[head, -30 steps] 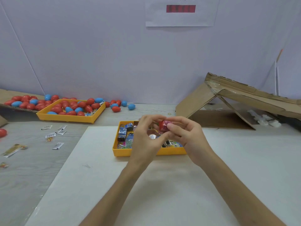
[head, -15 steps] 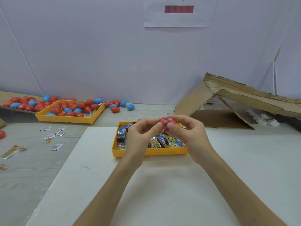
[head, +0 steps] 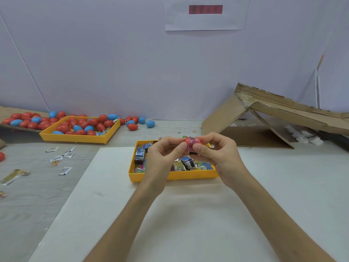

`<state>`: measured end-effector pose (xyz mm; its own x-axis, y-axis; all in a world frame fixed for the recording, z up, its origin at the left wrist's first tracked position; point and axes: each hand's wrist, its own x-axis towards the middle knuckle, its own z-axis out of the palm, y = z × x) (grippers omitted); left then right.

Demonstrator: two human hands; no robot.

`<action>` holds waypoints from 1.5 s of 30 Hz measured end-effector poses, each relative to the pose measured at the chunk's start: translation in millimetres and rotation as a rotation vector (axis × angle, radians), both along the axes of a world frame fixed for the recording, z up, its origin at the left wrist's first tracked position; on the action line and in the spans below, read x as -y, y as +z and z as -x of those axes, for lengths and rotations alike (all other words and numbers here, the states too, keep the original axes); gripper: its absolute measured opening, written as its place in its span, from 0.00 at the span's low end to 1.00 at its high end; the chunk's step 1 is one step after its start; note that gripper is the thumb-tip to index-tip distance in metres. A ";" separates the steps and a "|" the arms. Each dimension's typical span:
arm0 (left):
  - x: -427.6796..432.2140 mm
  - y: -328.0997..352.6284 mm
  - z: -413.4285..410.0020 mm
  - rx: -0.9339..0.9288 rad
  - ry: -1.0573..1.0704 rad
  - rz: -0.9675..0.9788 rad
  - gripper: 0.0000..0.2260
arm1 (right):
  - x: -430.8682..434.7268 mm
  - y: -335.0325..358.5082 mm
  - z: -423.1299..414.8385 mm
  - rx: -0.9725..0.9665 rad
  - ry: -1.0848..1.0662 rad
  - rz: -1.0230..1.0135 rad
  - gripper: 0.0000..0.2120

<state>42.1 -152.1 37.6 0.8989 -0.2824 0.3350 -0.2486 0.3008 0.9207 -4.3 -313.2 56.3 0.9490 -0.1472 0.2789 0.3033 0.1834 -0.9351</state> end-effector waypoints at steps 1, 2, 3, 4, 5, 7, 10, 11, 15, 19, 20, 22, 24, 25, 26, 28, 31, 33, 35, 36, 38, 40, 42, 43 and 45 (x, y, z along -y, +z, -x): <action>0.1 -0.7 -0.3 -0.003 0.010 -0.010 0.03 | 0.0 -0.2 -0.3 0.000 -0.001 -0.002 0.10; 0.4 -1.8 -0.9 -0.004 0.018 -0.018 0.03 | 0.2 -0.5 -0.5 0.001 -0.004 -0.003 0.10; 0.9 -2.8 -1.1 -0.002 0.025 -0.022 0.03 | 0.4 -1.1 -1.0 0.005 -0.009 0.002 0.11; 1.8 -3.3 -1.2 0.003 0.031 -0.020 0.04 | 0.5 -1.9 -1.7 0.012 -0.015 0.012 0.12; 2.6 -3.4 -1.0 0.009 0.038 -0.017 0.04 | 0.5 -3.1 -2.4 0.020 -0.020 0.023 0.13; 3.9 -3.3 -0.5 0.008 0.042 -0.014 0.04 | 0.0 -5.5 -3.8 0.016 -0.025 0.023 0.17; 3.3 -4.0 -1.2 -0.038 0.019 0.019 0.04 | -0.6 -7.4 -4.4 -0.014 -0.034 0.062 0.21; 2.8 -4.0 -1.5 -0.052 0.009 0.031 0.04 | -1.0 -7.8 -4.6 -0.014 -0.034 0.088 0.19; 2.3 -2.8 -1.1 -0.078 -0.043 0.060 0.05 | -0.5 -6.8 -3.8 -0.009 -0.066 0.132 0.16; 1.3 -2.0 -1.7 -0.079 -0.064 0.056 0.06 | 0.2 -7.1 -4.1 -0.004 -0.052 0.129 0.10; 0.9 -1.8 -1.9 -0.080 -0.067 0.060 0.06 | 0.2 -7.3 -4.2 0.002 -0.050 0.133 0.09; 0.3 -1.4 -2.0 -0.081 -0.072 0.067 0.06 | 0.6 -8.1 -4.6 0.012 -0.053 0.134 0.09; 0.3 -1.2 -1.9 -0.077 -0.075 0.064 0.05 | 1.4 -8.6 -4.7 0.018 -0.059 0.138 0.10; 0.3 -1.2 -1.7 -0.076 -0.077 0.061 0.05 | 1.8 -8.8 -4.8 0.022 -0.063 0.145 0.10; 0.2 -1.1 -1.6 -0.075 -0.079 0.060 0.05 | 2.3 -9.1 -4.9 0.026 -0.068 0.152 0.11; 0.5 -0.7 -1.0 -0.074 -0.085 0.065 0.05 | 3.0 -9.7 -5.3 0.029 -0.072 0.161 0.10; 1.0 -0.3 -0.6 -0.086 -0.089 0.070 0.05 | 3.3 -9.4 -5.2 0.028 -0.083 0.178 0.13; 0.8 0.1 -0.9 -0.114 -0.086 0.075 0.05 | 2.6 -8.6 -4.8 0.036 -0.098 0.229 0.16; 0.4 1.2 -0.7 -0.148 -0.088 0.088 0.04 | 1.7 -8.6 -5.1 0.054 -0.105 0.261 0.17; 0.3 2.0 -0.3 -0.155 -0.089 0.095 0.04 | 1.3 -8.9 -5.4 0.067 -0.105 0.272 0.16; 0.3 2.7 0.6 -0.143 -0.080 0.101 0.06 | 0.1 -9.4 -5.2 0.094 -0.103 0.304 0.16; 0.8 2.0 0.6 -0.127 -0.060 0.098 0.08 | -1.0 -9.7 -4.9 0.115 -0.100 0.327 0.16; 1.5 1.8 0.5 -0.133 -0.036 0.091 0.13 | -1.9 -9.7 -4.5 0.125 -0.103 0.320 0.18; 1.7 2.0 0.4 -0.142 -0.028 0.092 0.15 | -2.2 -9.5 -4.3 0.126 -0.103 0.303 0.20; 1.2 3.4 0.6 -0.160 -0.032 0.125 0.13 | -2.4 -8.7 -4.1 0.121 -0.098 0.264 0.20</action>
<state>41.5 -153.3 41.0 0.9348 -0.2767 0.2226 -0.0905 0.4206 0.9027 -0.2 -310.8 47.7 0.8912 -0.1440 0.4302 0.4199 -0.0973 -0.9023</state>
